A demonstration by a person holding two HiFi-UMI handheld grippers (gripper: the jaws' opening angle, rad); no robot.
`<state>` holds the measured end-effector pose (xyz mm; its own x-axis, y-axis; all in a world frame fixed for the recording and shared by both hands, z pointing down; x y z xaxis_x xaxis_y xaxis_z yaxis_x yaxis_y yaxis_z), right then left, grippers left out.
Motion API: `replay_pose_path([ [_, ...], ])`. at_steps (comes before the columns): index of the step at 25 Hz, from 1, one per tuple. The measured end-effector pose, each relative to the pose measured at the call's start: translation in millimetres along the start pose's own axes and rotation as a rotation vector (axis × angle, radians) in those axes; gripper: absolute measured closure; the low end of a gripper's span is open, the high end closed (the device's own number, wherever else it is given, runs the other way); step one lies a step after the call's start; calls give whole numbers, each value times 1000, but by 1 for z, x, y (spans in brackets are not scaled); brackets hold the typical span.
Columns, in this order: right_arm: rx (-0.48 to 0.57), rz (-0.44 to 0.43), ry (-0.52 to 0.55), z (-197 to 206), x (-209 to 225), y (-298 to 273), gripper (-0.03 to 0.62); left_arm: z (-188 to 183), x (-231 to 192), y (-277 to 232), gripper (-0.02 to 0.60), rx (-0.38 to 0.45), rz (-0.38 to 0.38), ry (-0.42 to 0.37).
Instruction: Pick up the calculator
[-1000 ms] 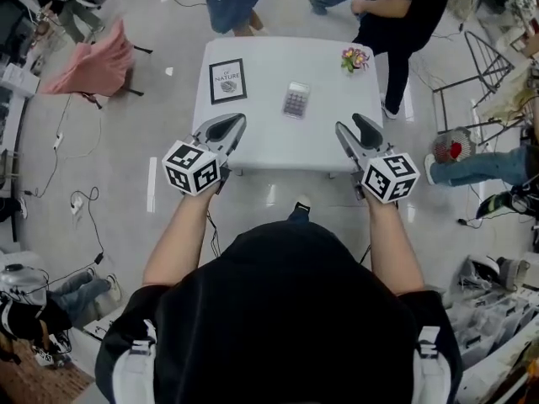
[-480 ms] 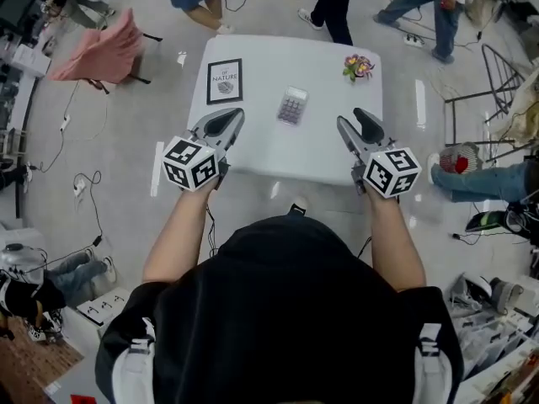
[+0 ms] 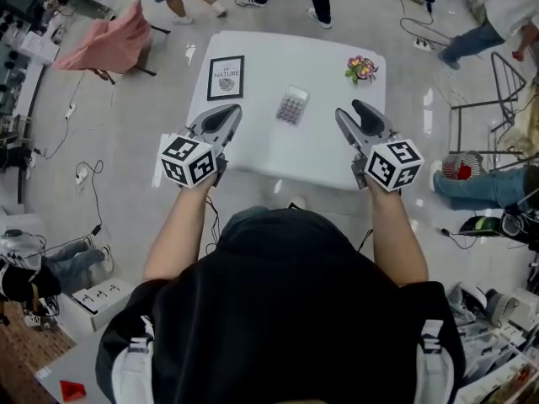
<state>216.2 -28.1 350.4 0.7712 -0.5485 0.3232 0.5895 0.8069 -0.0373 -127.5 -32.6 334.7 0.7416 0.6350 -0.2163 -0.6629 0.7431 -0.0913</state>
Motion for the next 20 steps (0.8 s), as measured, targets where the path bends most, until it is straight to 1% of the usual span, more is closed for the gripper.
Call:
replay_pose_path([
  [9,0,-3,-2,-6,10,-11,384,4,-6,-11,565,-3,0,11],
  [14,-7,7,-2,-4,20,-26,387,12,-24,-26,565,-14,7,26],
  [20,-22,34,8,-8,42,-49,398,13,-46,-56,565,-20,38,45],
])
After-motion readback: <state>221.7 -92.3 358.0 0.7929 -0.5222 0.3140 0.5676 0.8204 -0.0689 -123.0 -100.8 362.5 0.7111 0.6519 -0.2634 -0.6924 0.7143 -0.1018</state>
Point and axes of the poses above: the fingertips, and each gripper's own axes: y backward along the fingers, x to its right, z out of its underside, the point moved 8 cm from there along y, backward along the fingers, and after that the axes turned 11 degrees about x, right-handed, at the moved point
